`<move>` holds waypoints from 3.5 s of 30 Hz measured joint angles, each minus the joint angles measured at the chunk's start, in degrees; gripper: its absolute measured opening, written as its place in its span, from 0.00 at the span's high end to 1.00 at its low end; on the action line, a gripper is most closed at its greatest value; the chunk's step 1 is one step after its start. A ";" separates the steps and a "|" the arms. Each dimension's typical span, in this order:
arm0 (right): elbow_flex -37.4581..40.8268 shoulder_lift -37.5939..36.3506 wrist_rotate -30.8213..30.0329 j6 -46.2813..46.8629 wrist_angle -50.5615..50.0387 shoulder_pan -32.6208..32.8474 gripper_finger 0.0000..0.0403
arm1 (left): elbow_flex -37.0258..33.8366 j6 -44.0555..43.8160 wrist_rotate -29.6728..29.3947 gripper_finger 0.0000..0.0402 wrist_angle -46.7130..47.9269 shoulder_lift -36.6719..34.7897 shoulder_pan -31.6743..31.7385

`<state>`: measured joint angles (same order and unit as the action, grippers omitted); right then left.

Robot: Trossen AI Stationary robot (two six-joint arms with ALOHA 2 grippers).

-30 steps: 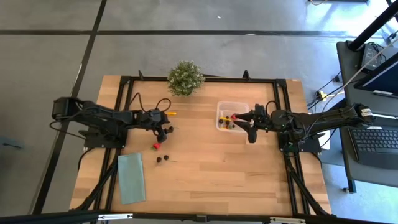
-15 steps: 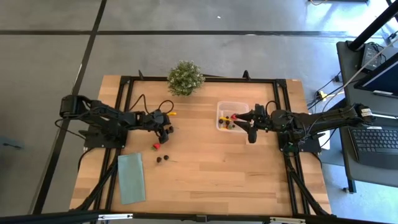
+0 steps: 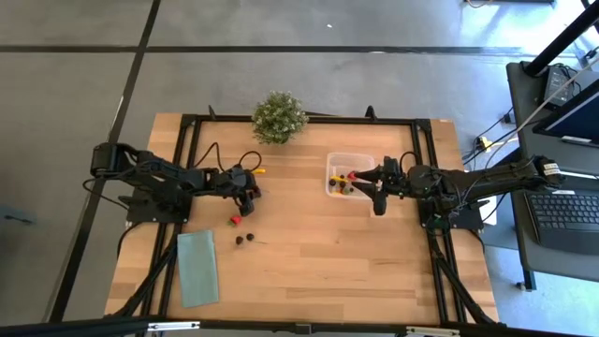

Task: Pick and placing Produce into tupperware
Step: Put the top black cherry into the transparent bin, then put the top strawberry into the transparent bin

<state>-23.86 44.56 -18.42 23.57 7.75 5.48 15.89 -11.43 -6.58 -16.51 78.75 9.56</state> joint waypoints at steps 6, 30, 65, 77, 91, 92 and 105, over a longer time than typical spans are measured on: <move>0.00 0.00 -0.02 0.00 -0.01 0.00 0.59 | -0.03 -0.01 0.29 0.75 -0.38 0.01 0.00; 0.00 -0.07 -0.02 0.40 0.55 -0.04 0.59 | 47.77 16.76 5.25 0.75 12.64 15.76 0.90; 0.00 -0.07 -0.02 2.95 0.57 -0.04 0.59 | 69.56 17.92 4.46 0.62 21.08 38.69 0.76; 0.00 -0.04 -0.02 3.37 0.59 -0.04 0.59 | 61.91 12.39 10.55 0.64 35.30 17.48 8.33; 0.00 -0.04 -0.02 3.26 0.57 -0.05 0.59 | 29.20 4.02 3.07 0.64 35.99 -12.02 11.29; 0.00 -0.04 -0.02 3.24 0.58 -0.07 0.59 | 27.57 2.55 1.93 0.64 36.12 -13.48 11.32; 0.00 -0.04 -2.12 3.00 0.58 -0.21 0.59 | 15.98 -5.07 -0.01 0.46 37.92 -19.14 11.56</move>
<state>-23.86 44.51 -20.53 26.58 8.33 5.26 31.87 -16.50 -6.59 21.41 59.61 21.12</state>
